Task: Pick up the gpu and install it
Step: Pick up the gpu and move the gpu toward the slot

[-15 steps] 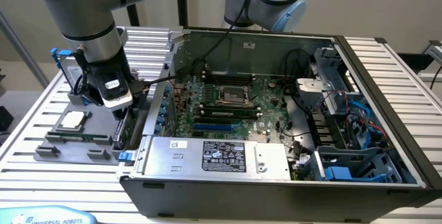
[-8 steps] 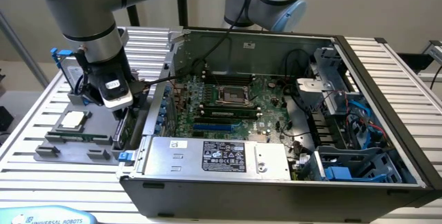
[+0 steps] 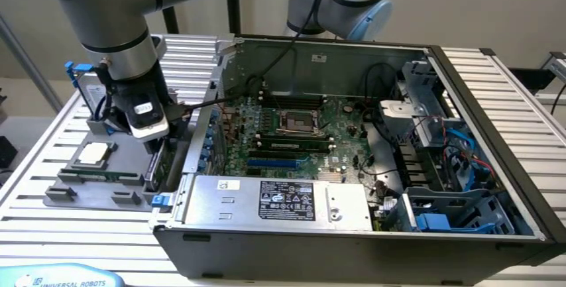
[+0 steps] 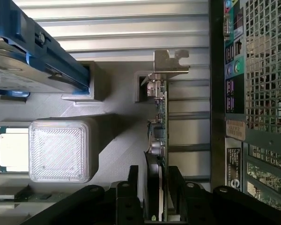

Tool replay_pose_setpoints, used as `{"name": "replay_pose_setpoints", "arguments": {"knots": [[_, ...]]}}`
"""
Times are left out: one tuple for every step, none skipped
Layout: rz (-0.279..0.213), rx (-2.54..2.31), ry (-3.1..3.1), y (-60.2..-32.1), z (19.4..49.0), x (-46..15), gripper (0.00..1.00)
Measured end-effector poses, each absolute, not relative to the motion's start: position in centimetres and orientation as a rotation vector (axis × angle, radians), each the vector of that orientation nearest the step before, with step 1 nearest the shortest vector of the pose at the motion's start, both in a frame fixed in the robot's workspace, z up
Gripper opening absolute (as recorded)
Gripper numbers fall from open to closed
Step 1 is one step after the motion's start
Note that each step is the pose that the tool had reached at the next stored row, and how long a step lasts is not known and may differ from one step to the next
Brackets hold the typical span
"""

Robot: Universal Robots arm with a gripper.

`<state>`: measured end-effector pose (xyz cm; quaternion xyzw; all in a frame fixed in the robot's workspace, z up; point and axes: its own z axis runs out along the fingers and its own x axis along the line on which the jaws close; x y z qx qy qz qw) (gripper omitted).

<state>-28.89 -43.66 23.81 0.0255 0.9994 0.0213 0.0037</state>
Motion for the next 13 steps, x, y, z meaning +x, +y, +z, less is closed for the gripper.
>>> {"name": "replay_pose_setpoints", "arguments": {"knots": [[0.067, 0.083, 3.132, -43.66, 23.80, -28.89, 0.33], [0.067, 0.085, 3.132, -43.66, 23.79, -28.89, 0.33], [0.067, 0.087, 3.132, -43.66, 23.78, -28.89, 0.33], [0.067, 0.088, 3.132, -43.66, 23.77, -28.89, 0.33], [0.067, 0.090, 3.132, -43.66, 23.75, -28.89, 0.33], [0.067, 0.092, 3.132, -43.66, 23.74, -28.89, 0.33], [0.067, 0.093, 3.132, -43.66, 23.73, -28.89, 0.33], [0.067, 0.094, 3.132, -43.66, 23.71, -28.89, 0.33], [0.067, 0.094, 3.132, -43.66, 23.71, -28.89, 0.31], [0.066, 0.094, 3.132, -43.66, 23.71, -28.89, 0.26], [0.067, 0.095, 3.132, -43.66, 23.70, -28.89, 0.26], [0.067, 0.095, 3.132, -43.66, 23.70, -28.89, 0.26], [0.067, 0.095, 3.132, -43.66, 23.69, -28.89, 0.26]]}}
